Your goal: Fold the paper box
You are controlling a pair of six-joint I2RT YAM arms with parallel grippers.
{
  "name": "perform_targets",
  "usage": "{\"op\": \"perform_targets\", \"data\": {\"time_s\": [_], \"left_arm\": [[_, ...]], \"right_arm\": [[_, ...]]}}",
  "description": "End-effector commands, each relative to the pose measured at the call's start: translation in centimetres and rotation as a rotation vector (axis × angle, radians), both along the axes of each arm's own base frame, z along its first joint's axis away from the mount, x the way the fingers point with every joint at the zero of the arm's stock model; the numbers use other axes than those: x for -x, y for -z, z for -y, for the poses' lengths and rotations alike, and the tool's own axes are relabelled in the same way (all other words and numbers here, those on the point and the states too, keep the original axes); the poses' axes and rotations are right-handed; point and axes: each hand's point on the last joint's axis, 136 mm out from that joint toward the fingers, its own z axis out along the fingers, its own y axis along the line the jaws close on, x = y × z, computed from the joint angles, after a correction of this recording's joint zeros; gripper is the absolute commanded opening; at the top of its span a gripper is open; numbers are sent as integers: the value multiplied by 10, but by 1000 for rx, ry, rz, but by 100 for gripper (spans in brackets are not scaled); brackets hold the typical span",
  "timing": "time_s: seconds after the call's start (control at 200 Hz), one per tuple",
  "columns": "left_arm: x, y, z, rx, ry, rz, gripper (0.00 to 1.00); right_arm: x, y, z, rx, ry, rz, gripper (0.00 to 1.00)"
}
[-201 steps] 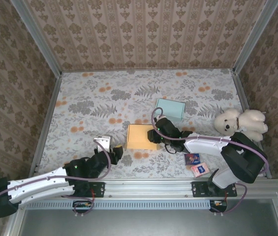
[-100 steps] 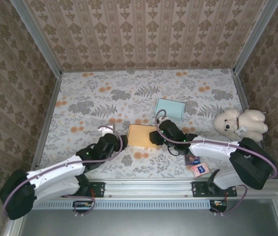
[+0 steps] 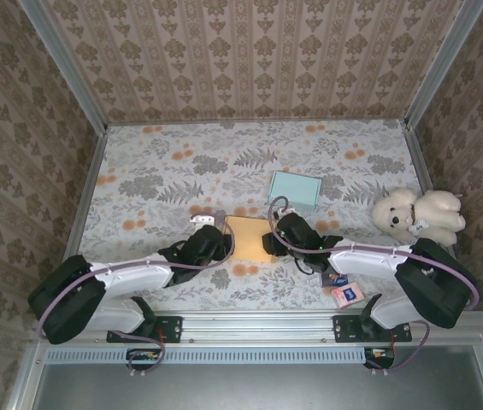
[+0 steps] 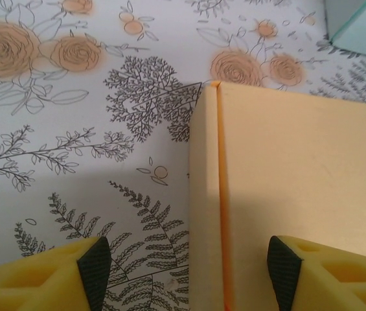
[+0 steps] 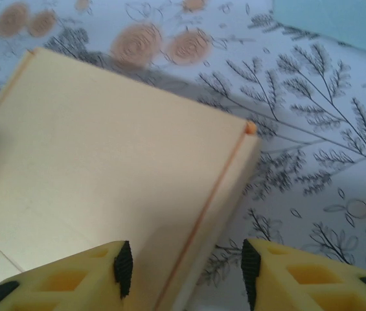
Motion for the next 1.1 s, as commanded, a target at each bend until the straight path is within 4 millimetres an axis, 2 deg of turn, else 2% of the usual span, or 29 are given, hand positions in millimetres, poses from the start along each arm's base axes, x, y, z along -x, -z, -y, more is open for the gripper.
{"op": "perform_targets", "data": {"time_s": [0.0,0.095,0.21,0.255,0.365,0.48,0.545,0.61,0.695,0.77,1.095], "left_arm": [[2,7,-4,-8,-10,-5,68],[3,2,-6,3,-22,0,69],[2,-16,-11,28,-66,8,74],[1,-25,-15,42,-102,8,79],[4,-41,-29,77,-236,-62,100],[14,-53,-53,98,-471,-187,100],[17,-62,-60,74,-528,-245,100],[18,-70,-58,73,-549,-282,100],[16,-71,-49,110,-560,-321,100],[13,-66,-38,149,-558,-368,100],[0,-44,-16,151,-578,-486,100]], "right_arm": [[2,15,11,28,37,11,53],[5,24,12,34,33,3,53],[7,30,9,13,20,0,53],[9,32,8,9,15,-2,52],[10,32,6,3,4,6,52],[11,30,2,-14,-10,18,52],[11,28,-1,-17,-24,21,52],[11,28,-4,-16,-36,23,51],[11,29,-6,-18,-44,23,51],[12,31,-8,-14,-54,19,51],[14,31,-9,-18,-75,24,51]]}}
